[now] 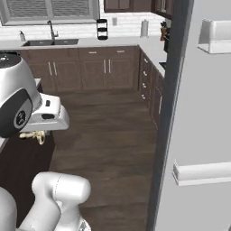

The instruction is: Place one mushroom and one fish in each tupperware on the nearby counter, to pack two identical lunches.

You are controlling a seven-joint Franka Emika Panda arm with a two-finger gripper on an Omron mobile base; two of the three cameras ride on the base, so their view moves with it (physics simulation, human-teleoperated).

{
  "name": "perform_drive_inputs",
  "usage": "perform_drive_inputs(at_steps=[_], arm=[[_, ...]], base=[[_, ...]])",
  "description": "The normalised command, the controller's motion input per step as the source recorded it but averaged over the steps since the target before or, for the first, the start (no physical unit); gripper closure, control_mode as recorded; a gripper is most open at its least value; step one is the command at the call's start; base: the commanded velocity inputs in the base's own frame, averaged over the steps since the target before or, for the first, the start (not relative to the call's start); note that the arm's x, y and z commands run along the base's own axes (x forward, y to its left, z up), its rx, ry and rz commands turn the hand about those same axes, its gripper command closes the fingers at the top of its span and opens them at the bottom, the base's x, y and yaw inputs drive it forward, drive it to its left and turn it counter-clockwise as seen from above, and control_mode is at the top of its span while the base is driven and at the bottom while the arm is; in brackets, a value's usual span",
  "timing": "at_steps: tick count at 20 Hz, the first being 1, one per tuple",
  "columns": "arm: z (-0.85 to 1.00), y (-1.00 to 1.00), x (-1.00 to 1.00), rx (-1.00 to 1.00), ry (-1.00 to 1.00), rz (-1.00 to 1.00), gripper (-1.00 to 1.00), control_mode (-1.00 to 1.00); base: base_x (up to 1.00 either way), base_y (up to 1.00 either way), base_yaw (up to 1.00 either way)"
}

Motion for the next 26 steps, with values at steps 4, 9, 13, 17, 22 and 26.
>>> perform_drive_inputs(at_steps=[4,9,13,17,22,26], arm=[[0.0,0.0,0.0,0.0,0.0,0.0,1.0,1.0],[0.0,0.0,0.0,0.0,0.0,0.0,1.0,1.0],[0.0,0.0,0.0,0.0,0.0,0.0,1.0,1.0],[0.0,0.0,0.0,0.0,0.0,0.0,1.0,1.0],[0.0,0.0,0.0,0.0,0.0,0.0,1.0,1.0],[0.0,0.0,0.0,0.0,0.0,0.0,1.0,1.0]], base=[[1.0,0.21,-0.07],[0.91,0.01,-0.26],[0.98,-0.02,-0.34],[1.0,-0.12,-0.36],[0.93,-0.22,-0.52],[0.72,-0.08,-0.68]])
